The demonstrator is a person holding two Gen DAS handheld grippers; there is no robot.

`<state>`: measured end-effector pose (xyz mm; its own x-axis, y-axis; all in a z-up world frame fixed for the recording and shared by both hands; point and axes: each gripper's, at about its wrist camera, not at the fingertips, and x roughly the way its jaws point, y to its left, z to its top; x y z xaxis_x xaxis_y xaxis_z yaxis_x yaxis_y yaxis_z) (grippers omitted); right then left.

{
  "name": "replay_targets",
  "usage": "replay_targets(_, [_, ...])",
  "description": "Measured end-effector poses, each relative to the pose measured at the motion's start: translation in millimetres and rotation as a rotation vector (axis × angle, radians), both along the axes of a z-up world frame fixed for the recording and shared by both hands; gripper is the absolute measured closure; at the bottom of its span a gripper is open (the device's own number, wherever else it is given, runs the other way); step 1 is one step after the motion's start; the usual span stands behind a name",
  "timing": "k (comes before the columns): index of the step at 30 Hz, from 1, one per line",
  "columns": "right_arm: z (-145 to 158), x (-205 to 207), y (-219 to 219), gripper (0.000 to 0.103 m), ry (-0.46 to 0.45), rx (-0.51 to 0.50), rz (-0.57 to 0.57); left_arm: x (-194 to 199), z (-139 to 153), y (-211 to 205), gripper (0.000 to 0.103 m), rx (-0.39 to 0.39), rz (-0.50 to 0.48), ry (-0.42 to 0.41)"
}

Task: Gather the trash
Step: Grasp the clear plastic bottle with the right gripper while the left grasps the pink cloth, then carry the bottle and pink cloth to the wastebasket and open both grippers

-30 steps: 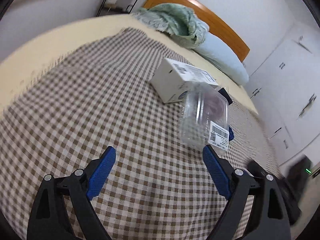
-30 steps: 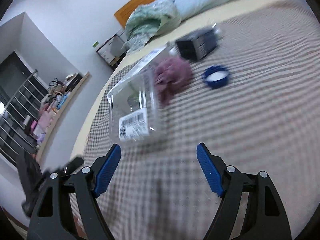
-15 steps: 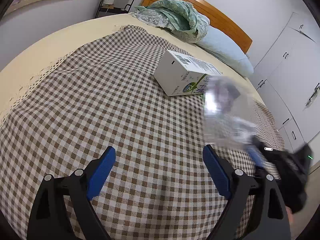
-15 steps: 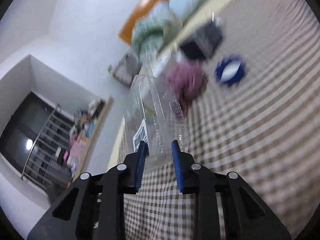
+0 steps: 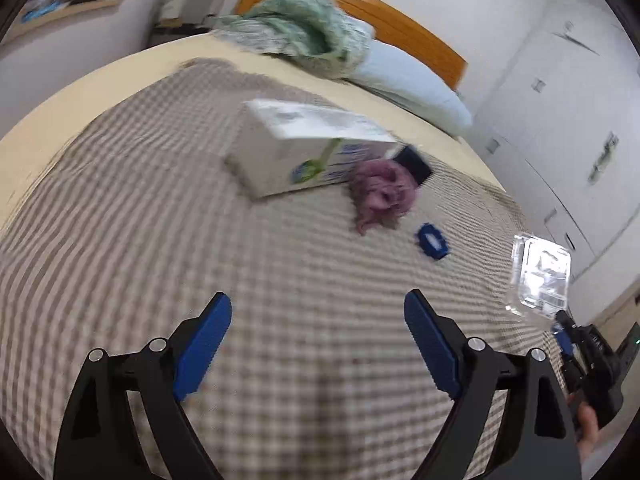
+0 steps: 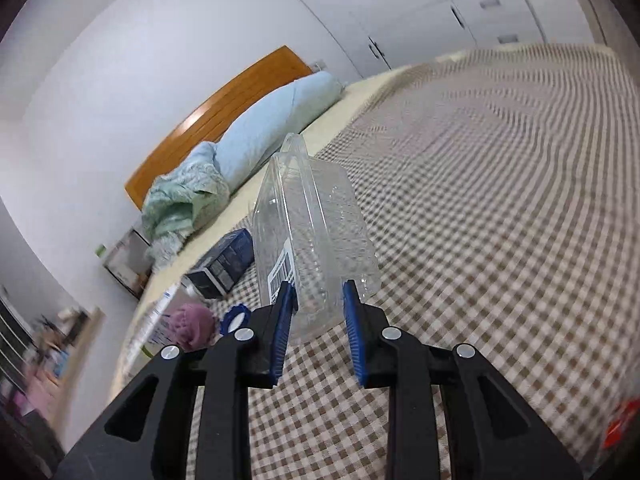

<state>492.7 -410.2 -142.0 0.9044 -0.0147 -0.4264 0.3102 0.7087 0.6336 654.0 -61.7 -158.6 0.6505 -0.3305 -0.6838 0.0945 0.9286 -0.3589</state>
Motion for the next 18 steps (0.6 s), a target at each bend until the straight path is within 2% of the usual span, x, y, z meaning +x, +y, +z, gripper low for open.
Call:
replay_targets(4, [-4.0, -5.2, -9.9, 0.077, -0.016, 0.017, 0.031, 62.5, 2.5, -54.7, 0.02, 0.112, -0.157, 0.021])
replay_targets(5, [-2.0, 3.1, -7.5, 0.077, -0.014, 0.02, 0.037, 81.8, -2.3, -66.4, 0.025, 0.146, -0.166, 0.036])
replay_targets(7, [-6.1, 7.3, -11.7, 0.077, 0.008, 0.012, 0.05, 113.5, -14.1, -88.5, 0.028, 0.23, -0.183, 0.072])
replay_targets(8, [-8.4, 12.2, -12.3, 0.077, 0.021, 0.01, 0.055, 121.2, -18.3, -93.7, 0.028, 0.255, -0.2, 0.081])
replay_targets(10, [-15.5, 21.0, -18.8, 0.077, 0.032, 0.038, 0.058, 141.0, -27.2, -107.0, 0.035, 0.348, -0.214, 0.1])
replay_targets(12, [-19.5, 24.2, -23.8, 0.077, 0.03, 0.065, 0.065, 148.5, -30.3, -114.7, 0.059, 0.371, -0.229, 0.103])
replay_targets(13, [-20.2, 24.8, -26.0, 0.077, 0.028, 0.072, 0.065, 150.6, -31.8, -118.8, 0.067, 0.369, -0.251, 0.108])
replay_targets(14, [-20.5, 25.5, -27.0, 0.077, 0.026, 0.076, 0.07, 150.8, -32.8, -121.5, 0.086, 0.37, -0.271, 0.113])
replay_targets(17, [-20.1, 28.4, -23.4, 0.077, 0.024, 0.082, 0.093, 144.8, -27.9, -123.3, 0.103, 0.403, -0.258, 0.103])
replay_targets(18, [-18.5, 29.5, -22.7, 0.077, 0.023, 0.079, 0.102, 139.4, -23.8, -122.5, 0.103, 0.403, -0.249, 0.098])
